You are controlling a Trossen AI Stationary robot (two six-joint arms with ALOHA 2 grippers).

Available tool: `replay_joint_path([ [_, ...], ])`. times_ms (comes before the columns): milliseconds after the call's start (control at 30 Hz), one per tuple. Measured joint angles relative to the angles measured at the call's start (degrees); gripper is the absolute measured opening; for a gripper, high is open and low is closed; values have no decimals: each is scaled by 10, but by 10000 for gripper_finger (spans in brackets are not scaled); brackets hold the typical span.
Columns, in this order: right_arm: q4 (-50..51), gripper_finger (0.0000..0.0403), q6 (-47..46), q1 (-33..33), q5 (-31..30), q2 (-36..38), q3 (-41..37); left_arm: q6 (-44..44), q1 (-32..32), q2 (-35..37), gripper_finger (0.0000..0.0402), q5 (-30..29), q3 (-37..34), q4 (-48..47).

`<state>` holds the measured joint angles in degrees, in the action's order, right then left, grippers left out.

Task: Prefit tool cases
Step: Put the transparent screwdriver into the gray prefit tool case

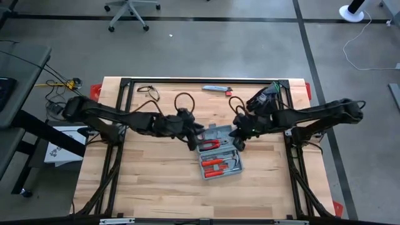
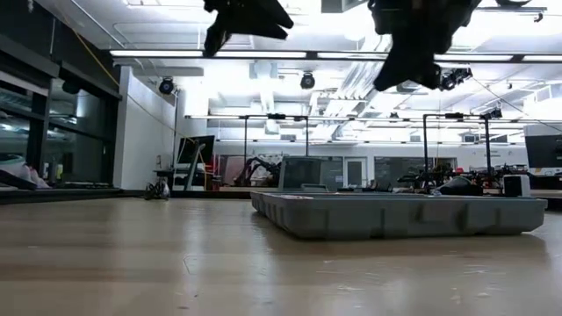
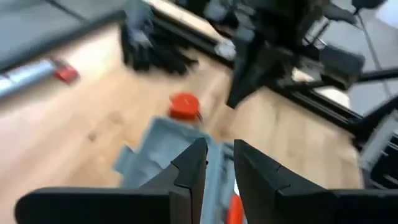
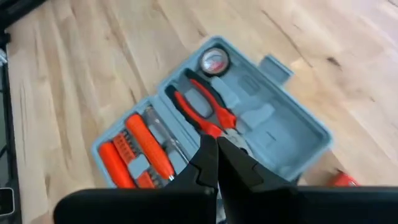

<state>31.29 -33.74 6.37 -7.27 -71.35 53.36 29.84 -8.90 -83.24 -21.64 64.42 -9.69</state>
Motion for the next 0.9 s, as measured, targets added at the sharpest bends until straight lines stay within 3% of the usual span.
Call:
replay_joint_path([
  [167,37,0,-35,0,-24,13,1,-43,25,6,74,1,0,-1],
  [500,42,0,-68,17,-40,-36,1,-22,41,-93,71,144,0,-2],
  [700,23,0,-68,44,2,-111,1,20,12,-186,10,204,0,4],
  [900,-57,0,-70,65,45,-198,1,52,-3,-242,2,240,0,53],
])
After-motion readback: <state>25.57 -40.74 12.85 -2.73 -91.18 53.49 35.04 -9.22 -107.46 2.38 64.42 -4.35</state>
